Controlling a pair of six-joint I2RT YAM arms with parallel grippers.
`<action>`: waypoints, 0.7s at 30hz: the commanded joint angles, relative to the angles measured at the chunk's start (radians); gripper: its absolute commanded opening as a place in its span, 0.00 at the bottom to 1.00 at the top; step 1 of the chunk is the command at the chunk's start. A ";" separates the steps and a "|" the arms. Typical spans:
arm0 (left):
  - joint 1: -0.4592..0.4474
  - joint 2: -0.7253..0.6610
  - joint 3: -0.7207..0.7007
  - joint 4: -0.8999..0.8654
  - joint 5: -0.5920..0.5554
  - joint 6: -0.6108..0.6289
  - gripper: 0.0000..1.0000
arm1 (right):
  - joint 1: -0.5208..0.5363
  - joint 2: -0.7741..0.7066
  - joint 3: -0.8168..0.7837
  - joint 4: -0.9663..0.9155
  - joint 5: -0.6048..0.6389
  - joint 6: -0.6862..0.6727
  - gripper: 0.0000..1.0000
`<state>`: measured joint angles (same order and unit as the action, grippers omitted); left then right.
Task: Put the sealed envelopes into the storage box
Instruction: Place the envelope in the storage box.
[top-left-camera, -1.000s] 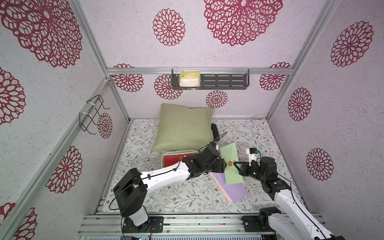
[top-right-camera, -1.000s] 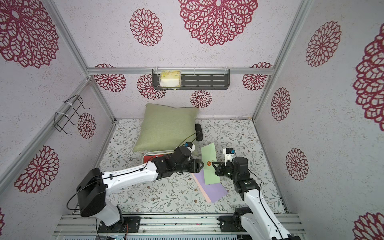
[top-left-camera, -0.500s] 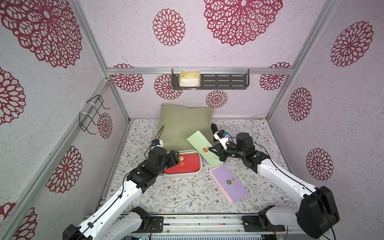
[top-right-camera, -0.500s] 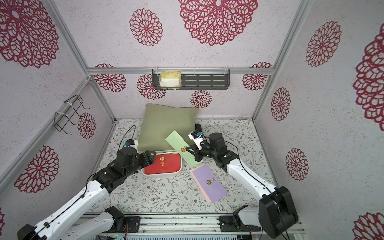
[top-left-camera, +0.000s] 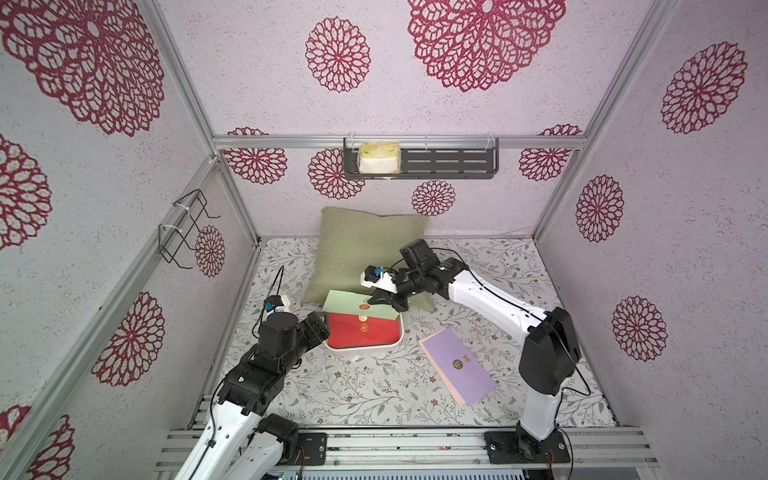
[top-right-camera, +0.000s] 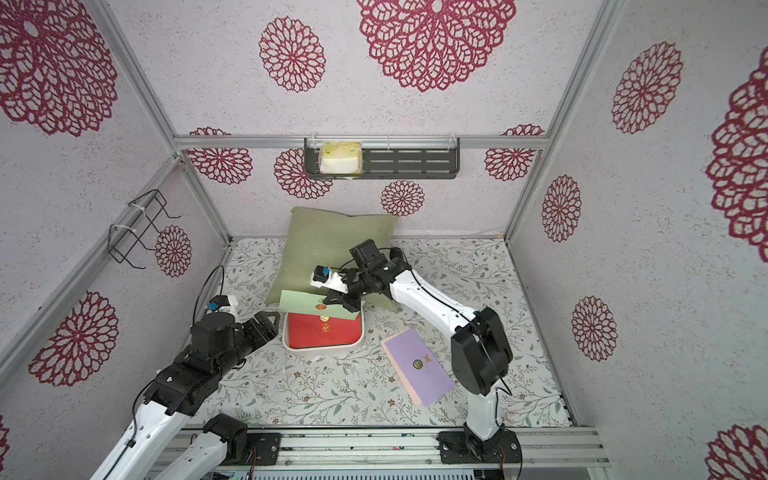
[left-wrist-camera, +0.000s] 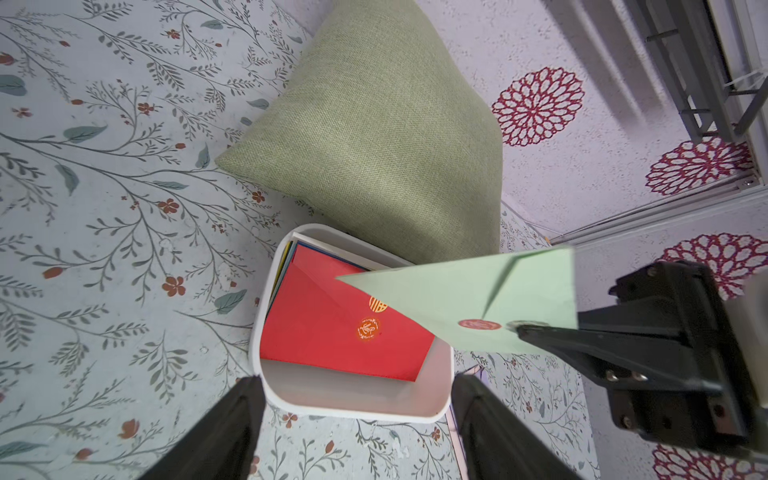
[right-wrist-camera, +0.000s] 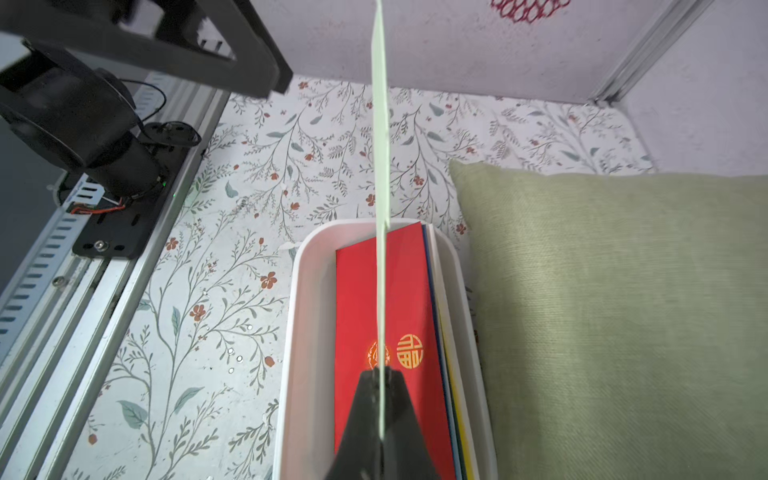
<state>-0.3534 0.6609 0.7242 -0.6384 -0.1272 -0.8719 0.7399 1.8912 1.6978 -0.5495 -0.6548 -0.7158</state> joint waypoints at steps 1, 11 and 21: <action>0.011 -0.023 0.004 -0.073 -0.030 0.010 0.78 | 0.025 0.068 0.117 -0.236 0.019 -0.125 0.00; 0.014 -0.038 0.011 -0.108 -0.046 0.028 0.78 | 0.062 0.244 0.276 -0.346 0.121 -0.145 0.00; 0.016 -0.032 -0.012 -0.078 -0.014 0.021 0.79 | 0.079 0.318 0.322 -0.316 0.156 -0.096 0.10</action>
<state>-0.3477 0.6243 0.7242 -0.7311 -0.1513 -0.8608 0.8116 2.2017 1.9877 -0.8635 -0.5102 -0.8139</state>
